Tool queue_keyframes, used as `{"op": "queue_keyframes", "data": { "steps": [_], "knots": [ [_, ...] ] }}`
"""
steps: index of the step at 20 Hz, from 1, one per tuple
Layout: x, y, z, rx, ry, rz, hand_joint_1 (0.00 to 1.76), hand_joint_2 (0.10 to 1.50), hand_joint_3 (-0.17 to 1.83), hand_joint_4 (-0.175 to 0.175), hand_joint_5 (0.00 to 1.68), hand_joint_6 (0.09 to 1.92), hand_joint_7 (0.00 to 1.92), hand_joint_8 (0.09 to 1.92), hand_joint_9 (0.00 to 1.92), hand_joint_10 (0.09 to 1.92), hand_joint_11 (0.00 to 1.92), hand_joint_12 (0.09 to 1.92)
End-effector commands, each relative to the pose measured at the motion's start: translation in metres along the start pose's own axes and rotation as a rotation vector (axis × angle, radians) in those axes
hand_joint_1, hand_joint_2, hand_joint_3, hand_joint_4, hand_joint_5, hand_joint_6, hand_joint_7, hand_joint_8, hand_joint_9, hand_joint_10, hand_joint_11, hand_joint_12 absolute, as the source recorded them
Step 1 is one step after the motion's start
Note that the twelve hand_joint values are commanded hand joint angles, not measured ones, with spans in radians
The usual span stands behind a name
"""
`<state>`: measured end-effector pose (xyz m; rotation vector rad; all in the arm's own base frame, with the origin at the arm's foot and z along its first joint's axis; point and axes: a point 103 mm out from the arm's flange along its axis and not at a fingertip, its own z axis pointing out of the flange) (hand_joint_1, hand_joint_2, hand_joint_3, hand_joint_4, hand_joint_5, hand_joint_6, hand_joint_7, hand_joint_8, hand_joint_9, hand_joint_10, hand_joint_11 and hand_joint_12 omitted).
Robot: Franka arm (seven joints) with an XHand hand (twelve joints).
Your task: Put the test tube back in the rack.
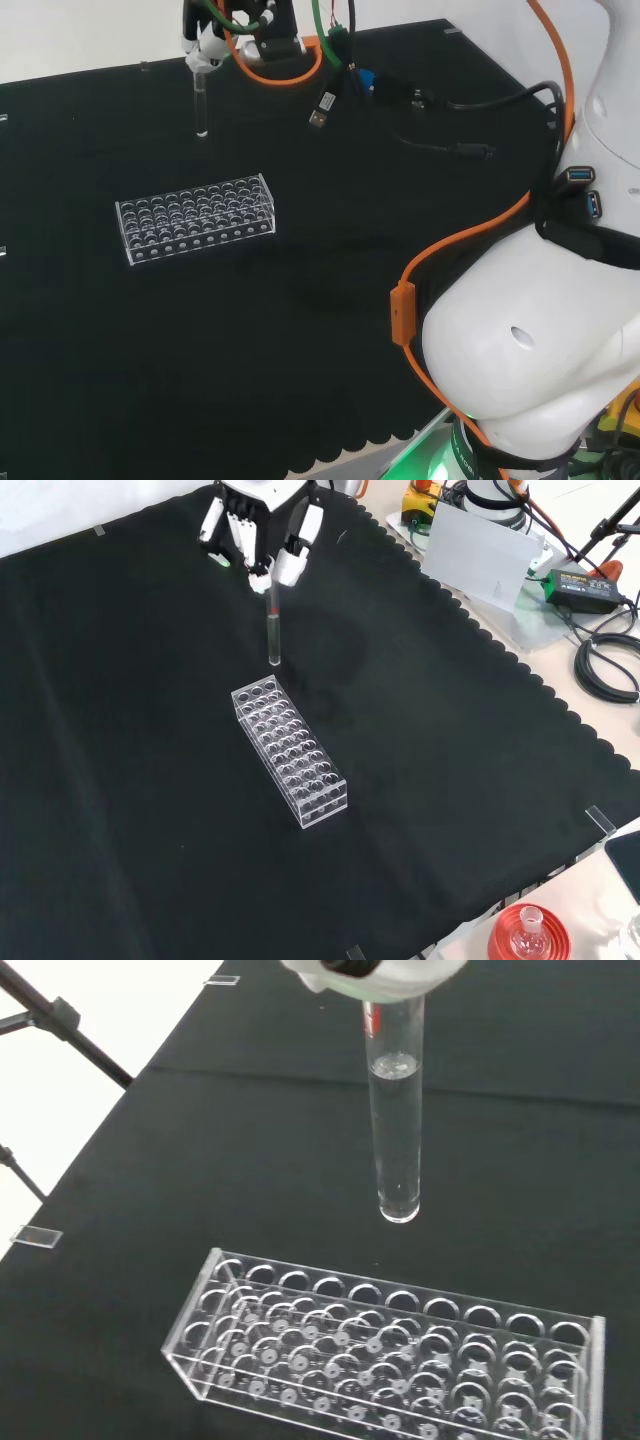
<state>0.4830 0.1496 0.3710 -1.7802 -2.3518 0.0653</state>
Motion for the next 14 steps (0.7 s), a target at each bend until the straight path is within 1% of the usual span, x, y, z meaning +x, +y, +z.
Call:
{"op": "queue_keyframes", "data": {
  "steps": [1,3,14],
  "knots": [
    [0.006,0.003,0.003,0.011,0.01,-0.013,1.43,1.02,-0.17,-0.175,1.35,0.25,1.52,0.39,1.41,0.09,0.49,1.37],
    [0.01,0.006,0.008,0.016,0.013,-0.021,1.43,1.02,-0.17,-0.175,1.35,0.25,1.52,0.39,1.41,0.09,0.49,1.37],
    [0.06,0.032,0.034,0.047,0.054,-0.106,1.43,1.02,-0.17,-0.175,1.35,0.25,1.52,0.39,1.41,0.09,0.49,1.37]
  ]
}}
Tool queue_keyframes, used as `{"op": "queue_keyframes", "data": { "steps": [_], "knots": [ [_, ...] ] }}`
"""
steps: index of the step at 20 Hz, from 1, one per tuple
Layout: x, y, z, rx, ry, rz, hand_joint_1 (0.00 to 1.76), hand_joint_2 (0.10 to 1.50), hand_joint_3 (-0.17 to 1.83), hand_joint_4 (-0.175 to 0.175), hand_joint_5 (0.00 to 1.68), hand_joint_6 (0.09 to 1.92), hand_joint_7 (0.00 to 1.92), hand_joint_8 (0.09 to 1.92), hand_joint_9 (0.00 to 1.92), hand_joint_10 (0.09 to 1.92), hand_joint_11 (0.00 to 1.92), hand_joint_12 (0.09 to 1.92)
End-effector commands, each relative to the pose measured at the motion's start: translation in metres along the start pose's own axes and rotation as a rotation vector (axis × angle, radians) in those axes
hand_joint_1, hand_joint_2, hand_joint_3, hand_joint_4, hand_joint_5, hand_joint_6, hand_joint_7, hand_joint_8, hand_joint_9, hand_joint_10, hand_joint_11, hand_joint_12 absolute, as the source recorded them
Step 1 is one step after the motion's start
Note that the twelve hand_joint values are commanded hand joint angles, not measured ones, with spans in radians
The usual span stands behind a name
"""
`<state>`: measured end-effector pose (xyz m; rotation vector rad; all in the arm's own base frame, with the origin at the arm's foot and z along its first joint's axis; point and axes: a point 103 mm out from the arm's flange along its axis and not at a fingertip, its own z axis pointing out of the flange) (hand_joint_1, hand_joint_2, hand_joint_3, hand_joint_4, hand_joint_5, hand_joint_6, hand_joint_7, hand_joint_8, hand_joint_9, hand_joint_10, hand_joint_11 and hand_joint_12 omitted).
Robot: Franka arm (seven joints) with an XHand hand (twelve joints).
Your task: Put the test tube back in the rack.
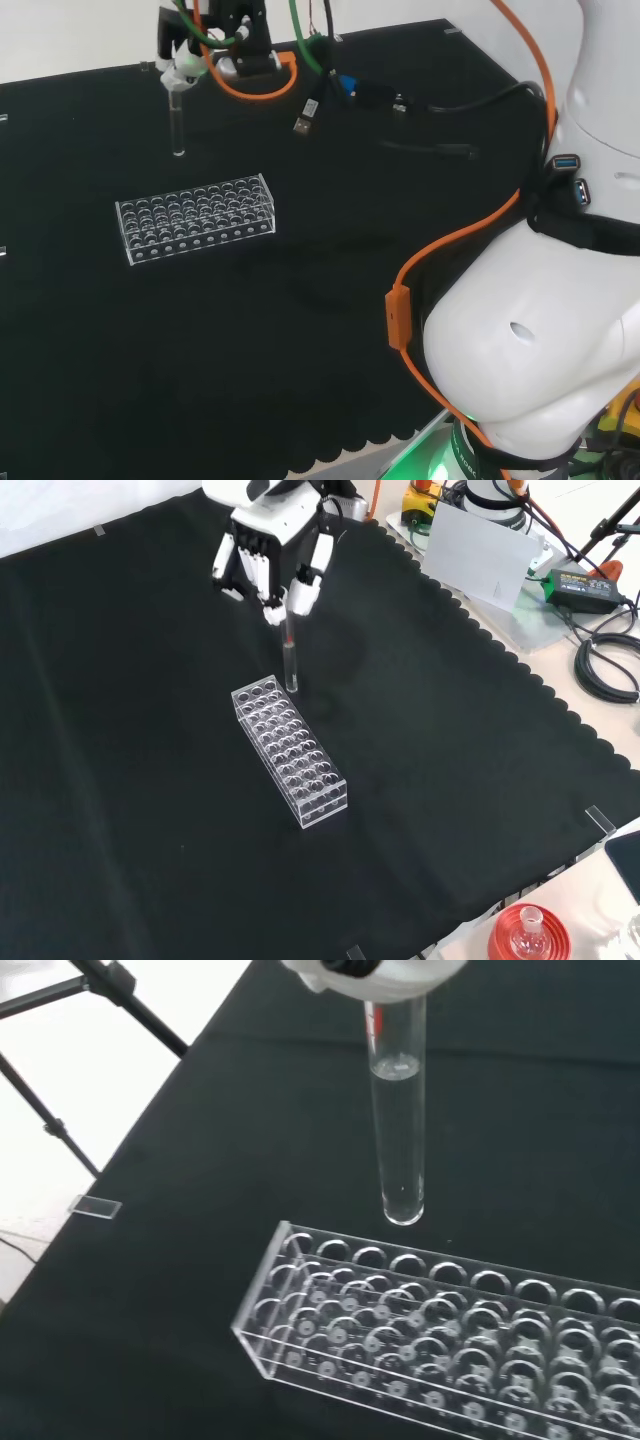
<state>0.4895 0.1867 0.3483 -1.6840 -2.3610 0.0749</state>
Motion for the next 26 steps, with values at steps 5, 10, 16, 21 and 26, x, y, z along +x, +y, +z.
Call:
{"op": "queue_keyframes", "data": {
  "steps": [5,10,16,21,26],
  "knots": [
    [0.045,0.024,0.019,0.019,0.035,-0.081,1.43,1.02,-0.17,-0.175,1.36,0.24,1.52,0.39,1.41,0.09,0.49,1.37],
    [0.056,0.034,0.036,0.042,0.026,-0.099,1.43,1.02,-0.17,-0.175,1.36,0.24,1.52,0.39,1.41,0.09,0.49,1.37],
    [0.061,0.052,0.057,0.067,0.03,-0.102,1.43,1.02,-0.17,-0.175,1.36,0.24,1.52,0.38,1.42,0.09,0.49,1.37],
    [0.062,0.069,0.076,0.088,0.017,-0.108,1.43,1.02,-0.17,-0.175,1.36,0.24,1.52,0.38,1.42,0.09,0.49,1.37],
    [0.058,0.08,0.083,0.095,0.015,-0.103,1.43,1.02,-0.17,-0.175,1.36,0.24,1.52,0.38,1.42,0.09,0.49,1.37]
  ]
}}
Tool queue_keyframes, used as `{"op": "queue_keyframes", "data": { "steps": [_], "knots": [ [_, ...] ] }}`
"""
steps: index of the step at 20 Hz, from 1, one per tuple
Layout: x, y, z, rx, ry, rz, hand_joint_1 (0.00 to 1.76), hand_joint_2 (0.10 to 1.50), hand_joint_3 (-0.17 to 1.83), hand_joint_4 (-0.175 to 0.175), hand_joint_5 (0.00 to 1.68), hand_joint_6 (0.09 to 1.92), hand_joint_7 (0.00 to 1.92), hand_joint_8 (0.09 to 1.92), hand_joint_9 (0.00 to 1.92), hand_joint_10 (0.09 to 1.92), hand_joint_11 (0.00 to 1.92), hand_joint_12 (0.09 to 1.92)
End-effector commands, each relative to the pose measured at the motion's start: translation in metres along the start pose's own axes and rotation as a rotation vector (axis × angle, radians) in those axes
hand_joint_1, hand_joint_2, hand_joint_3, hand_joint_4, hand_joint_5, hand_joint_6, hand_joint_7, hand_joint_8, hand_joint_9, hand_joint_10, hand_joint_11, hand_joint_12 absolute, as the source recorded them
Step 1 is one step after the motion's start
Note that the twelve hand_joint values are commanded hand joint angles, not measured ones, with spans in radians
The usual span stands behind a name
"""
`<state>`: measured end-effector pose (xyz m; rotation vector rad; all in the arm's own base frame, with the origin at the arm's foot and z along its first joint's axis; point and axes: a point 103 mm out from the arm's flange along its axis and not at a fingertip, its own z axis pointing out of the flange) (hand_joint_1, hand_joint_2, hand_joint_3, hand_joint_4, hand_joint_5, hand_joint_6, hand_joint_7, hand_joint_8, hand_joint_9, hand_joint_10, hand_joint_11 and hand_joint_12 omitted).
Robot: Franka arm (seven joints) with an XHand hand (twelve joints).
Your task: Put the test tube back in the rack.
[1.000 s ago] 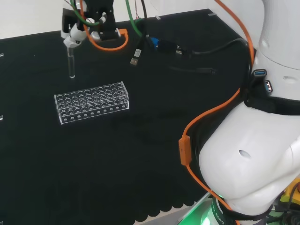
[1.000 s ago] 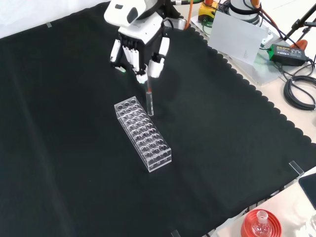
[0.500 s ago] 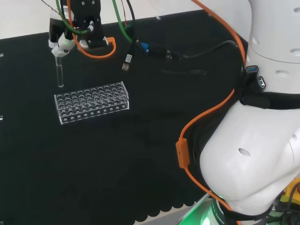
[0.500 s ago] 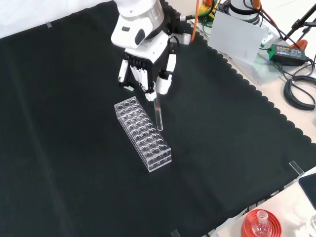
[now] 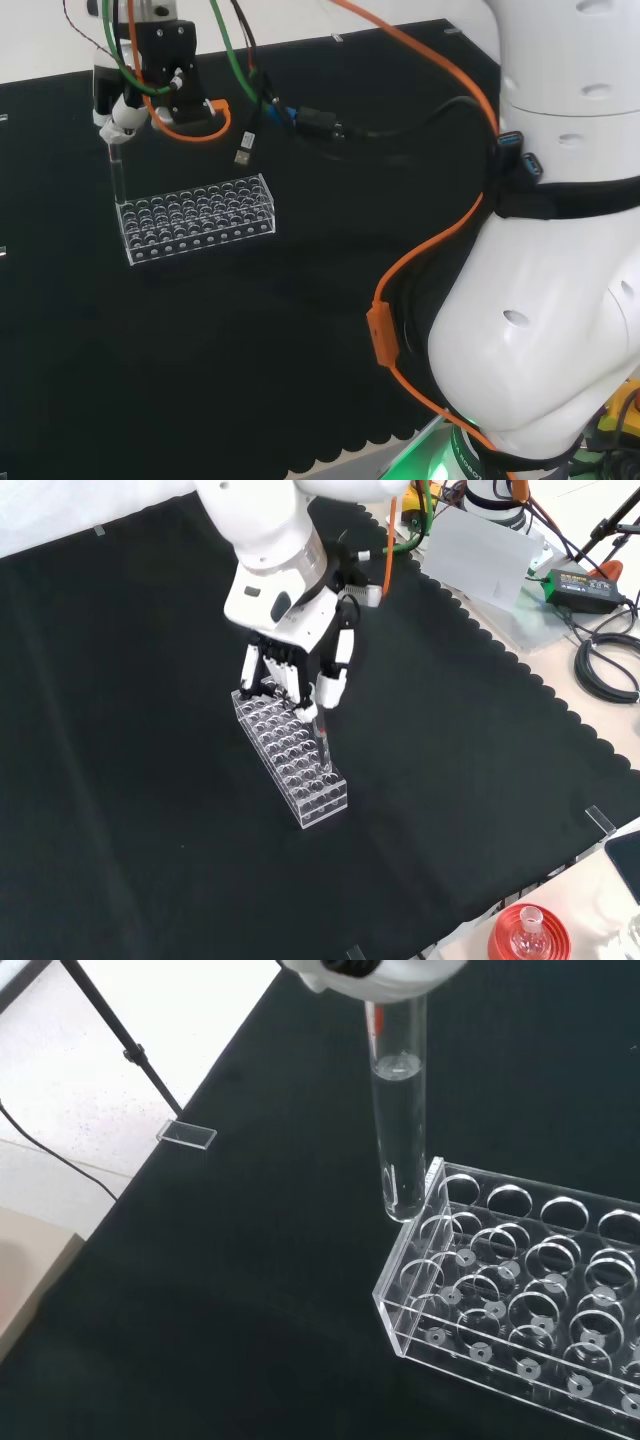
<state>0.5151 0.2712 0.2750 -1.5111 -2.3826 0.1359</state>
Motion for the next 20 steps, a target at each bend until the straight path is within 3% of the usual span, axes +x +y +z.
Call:
{"op": "queue_keyframes", "data": {
  "steps": [1,20],
  "knots": [
    [-0.004,0.017,0.009,0.008,-0.012,0.001,1.43,1.02,-0.17,-0.175,1.36,0.24,1.52,0.38,1.42,0.09,0.49,1.37],
    [-0.01,0.008,0.026,0.04,-0.01,0.011,1.43,1.02,-0.17,-0.175,1.36,0.24,1.53,0.37,1.42,0.09,0.49,1.37]
  ]
}}
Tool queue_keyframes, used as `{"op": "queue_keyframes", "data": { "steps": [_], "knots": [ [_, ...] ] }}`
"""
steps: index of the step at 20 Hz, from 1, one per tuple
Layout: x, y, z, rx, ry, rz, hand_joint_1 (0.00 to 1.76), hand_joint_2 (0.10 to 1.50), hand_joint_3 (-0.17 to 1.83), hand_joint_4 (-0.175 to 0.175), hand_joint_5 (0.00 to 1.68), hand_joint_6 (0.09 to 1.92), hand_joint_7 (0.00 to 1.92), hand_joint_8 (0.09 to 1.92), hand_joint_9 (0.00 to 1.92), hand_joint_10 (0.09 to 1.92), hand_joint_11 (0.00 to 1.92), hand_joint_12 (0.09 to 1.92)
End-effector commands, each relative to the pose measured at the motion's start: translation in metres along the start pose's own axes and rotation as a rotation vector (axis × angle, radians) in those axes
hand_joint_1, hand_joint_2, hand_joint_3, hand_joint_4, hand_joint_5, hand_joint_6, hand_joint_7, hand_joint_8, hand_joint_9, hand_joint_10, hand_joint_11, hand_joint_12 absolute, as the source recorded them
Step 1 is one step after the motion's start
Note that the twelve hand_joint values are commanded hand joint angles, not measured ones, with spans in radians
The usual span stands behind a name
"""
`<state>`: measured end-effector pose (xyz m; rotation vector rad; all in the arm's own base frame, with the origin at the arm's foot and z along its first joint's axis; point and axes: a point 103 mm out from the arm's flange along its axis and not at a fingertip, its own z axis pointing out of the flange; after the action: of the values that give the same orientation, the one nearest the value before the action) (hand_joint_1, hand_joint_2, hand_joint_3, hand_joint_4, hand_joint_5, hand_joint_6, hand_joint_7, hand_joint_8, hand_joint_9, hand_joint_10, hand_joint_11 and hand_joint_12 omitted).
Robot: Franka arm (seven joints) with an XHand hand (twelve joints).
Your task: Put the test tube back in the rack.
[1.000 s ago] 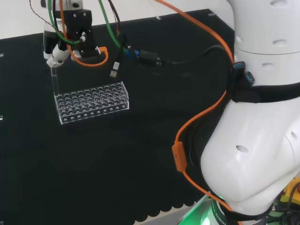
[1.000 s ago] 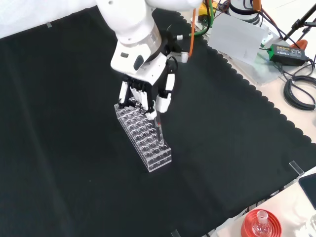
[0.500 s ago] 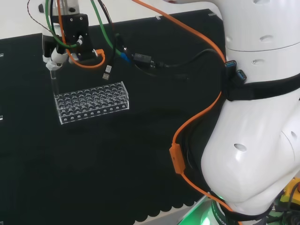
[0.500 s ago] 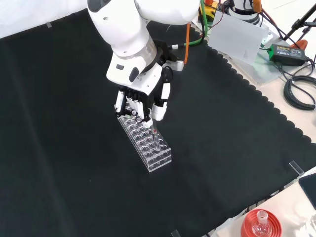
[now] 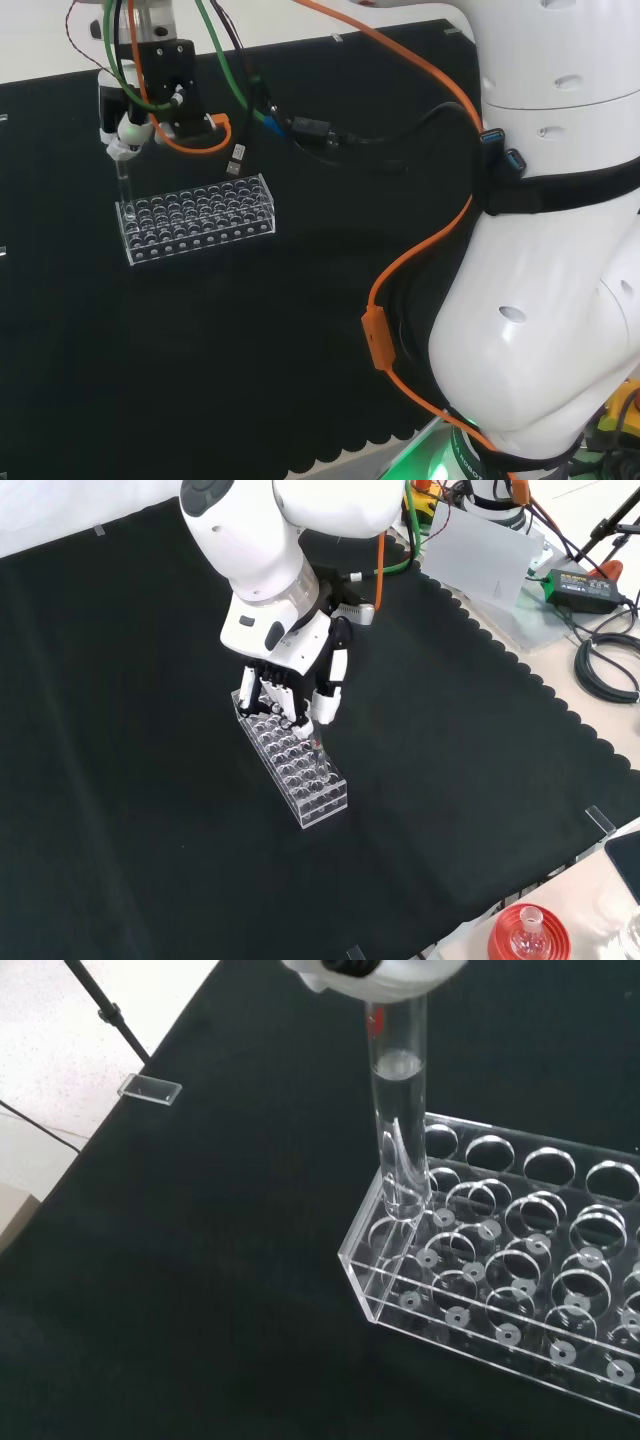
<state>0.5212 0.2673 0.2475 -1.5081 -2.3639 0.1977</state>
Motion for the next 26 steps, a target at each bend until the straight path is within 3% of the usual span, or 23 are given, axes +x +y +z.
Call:
{"op": "queue_keyframes", "data": {
  "steps": [1,26],
  "knots": [
    [0.003,-0.002,0.004,-0.003,0.002,-0.001,1.43,1.02,-0.17,-0.175,1.36,0.24,1.53,0.37,1.42,0.09,0.49,1.37],
    [-0.002,0.009,-0.001,-0.012,-0.019,-0.012,1.43,1.02,-0.17,-0.175,1.36,0.24,1.53,0.37,1.43,0.09,0.49,1.37]
  ]
}}
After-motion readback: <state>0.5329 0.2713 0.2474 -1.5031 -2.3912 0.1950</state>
